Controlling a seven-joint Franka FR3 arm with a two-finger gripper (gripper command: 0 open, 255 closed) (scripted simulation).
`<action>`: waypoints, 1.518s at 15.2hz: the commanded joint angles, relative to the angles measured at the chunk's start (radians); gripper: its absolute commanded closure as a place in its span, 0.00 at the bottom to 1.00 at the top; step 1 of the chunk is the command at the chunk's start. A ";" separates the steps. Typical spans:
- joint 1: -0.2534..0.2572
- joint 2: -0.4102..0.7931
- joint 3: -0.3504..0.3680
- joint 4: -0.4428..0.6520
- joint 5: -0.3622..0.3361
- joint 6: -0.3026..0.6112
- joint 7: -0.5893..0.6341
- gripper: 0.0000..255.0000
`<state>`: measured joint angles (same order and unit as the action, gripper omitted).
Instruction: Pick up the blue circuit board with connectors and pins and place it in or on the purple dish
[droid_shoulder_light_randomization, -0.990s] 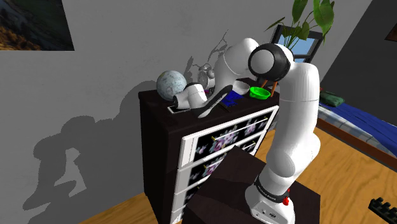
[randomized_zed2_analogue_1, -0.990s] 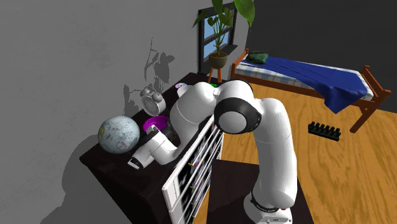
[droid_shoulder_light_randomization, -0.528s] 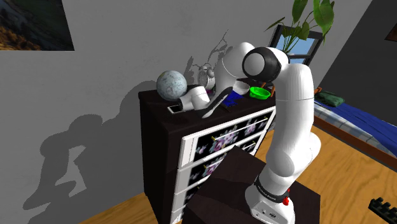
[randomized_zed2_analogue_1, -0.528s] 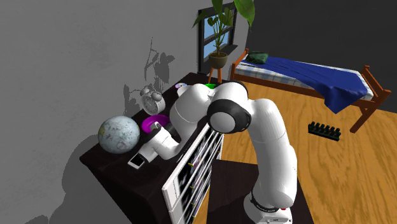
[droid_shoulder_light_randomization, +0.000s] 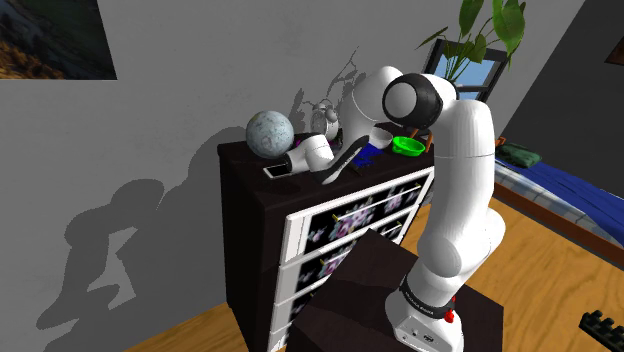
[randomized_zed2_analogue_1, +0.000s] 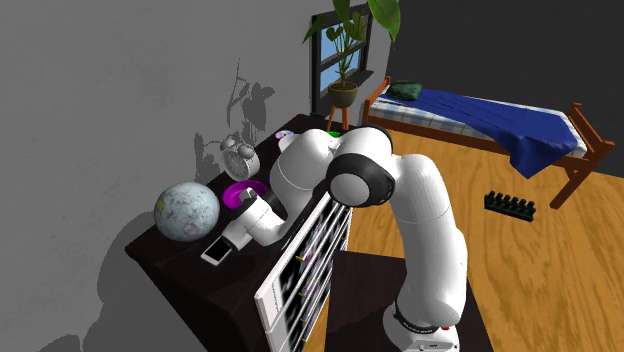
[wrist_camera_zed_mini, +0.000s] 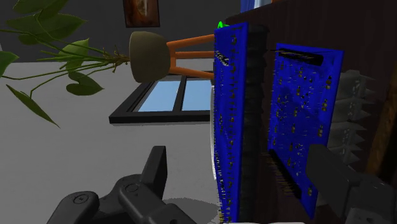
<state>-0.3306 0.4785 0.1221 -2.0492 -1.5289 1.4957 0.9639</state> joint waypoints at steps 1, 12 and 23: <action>-0.001 0.001 -0.001 0.000 0.000 0.000 0.000 0.00; -0.001 0.001 -0.001 0.000 0.000 0.000 0.000 1.00; -0.005 -0.120 0.004 -0.025 0.005 0.001 -0.095 1.00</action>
<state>-0.3361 0.3702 0.1251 -2.0721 -1.5247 1.4980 0.8772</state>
